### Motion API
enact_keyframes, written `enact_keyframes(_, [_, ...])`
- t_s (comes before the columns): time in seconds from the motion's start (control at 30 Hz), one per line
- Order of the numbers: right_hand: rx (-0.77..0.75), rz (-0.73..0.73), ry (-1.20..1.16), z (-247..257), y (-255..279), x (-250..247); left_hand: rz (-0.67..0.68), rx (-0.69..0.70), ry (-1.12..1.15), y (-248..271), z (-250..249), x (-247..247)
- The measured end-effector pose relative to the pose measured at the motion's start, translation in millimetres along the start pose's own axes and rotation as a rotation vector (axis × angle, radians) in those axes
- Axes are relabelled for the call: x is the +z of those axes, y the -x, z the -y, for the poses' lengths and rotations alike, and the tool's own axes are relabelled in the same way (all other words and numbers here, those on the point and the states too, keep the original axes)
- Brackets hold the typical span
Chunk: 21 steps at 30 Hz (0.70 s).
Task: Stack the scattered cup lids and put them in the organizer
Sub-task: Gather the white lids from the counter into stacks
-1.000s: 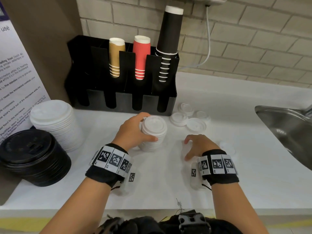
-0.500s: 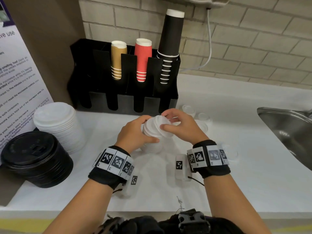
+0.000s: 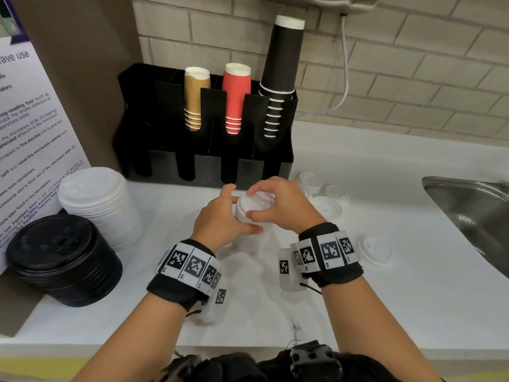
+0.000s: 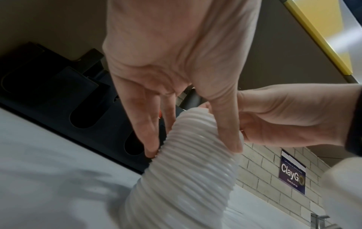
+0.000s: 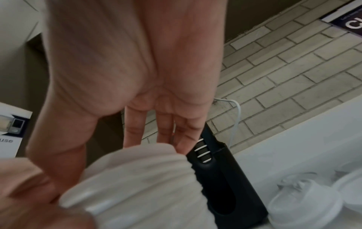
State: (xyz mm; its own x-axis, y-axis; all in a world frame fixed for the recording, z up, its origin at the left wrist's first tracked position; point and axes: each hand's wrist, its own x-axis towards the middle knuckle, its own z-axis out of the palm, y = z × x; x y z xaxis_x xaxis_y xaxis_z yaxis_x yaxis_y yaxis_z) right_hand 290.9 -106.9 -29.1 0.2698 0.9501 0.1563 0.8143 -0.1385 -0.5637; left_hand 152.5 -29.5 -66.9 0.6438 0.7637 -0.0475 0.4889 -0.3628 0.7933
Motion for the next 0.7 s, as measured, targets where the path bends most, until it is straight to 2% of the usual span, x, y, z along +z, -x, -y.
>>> enact_keyframes(0.2, [0.024, -0.013, -0.017, -2.9, 1.7, 5.8, 0.015, 0.028, 0.042, 0.6, -2.1, -2.6])
enact_keyframes(0.3, [0.067, -0.033, -0.203, -11.9, 7.3, 4.6, 0.008, 0.088, 0.040, -0.1, -4.7, -3.9])
enact_keyframes(0.37, [0.149, -0.121, -0.327, -24.8, 13.9, -3.7, 0.007, 0.088, 0.029, -1.2, -5.5, -4.1])
enact_keyframes(0.43, [0.326, -0.183, -0.194, -49.4, 20.3, -20.0, 0.006, 0.075, 0.016, -2.9, -4.8, -3.6])
enact_keyframes(0.5, [0.640, -0.017, 0.156, -78.2, 29.5, -38.2, 0.008, 0.068, 0.010, -4.1, -3.8, -3.2])
enact_keyframes(0.57, [0.908, 0.134, 0.378, -100.3, 43.7, -50.6, 0.007, 0.064, 0.004, -4.1, -3.8, -2.6])
enact_keyframes(0.63, [1.028, 0.130, 0.422, -115.7, 59.3, -56.3, 0.001, 0.064, -0.006, -4.2, -3.9, -1.9])
enact_keyframes(0.7, [1.032, 0.095, 0.425, -126.3, 72.2, -57.2, -0.004, 0.063, -0.009, -4.2, -3.7, -1.4])
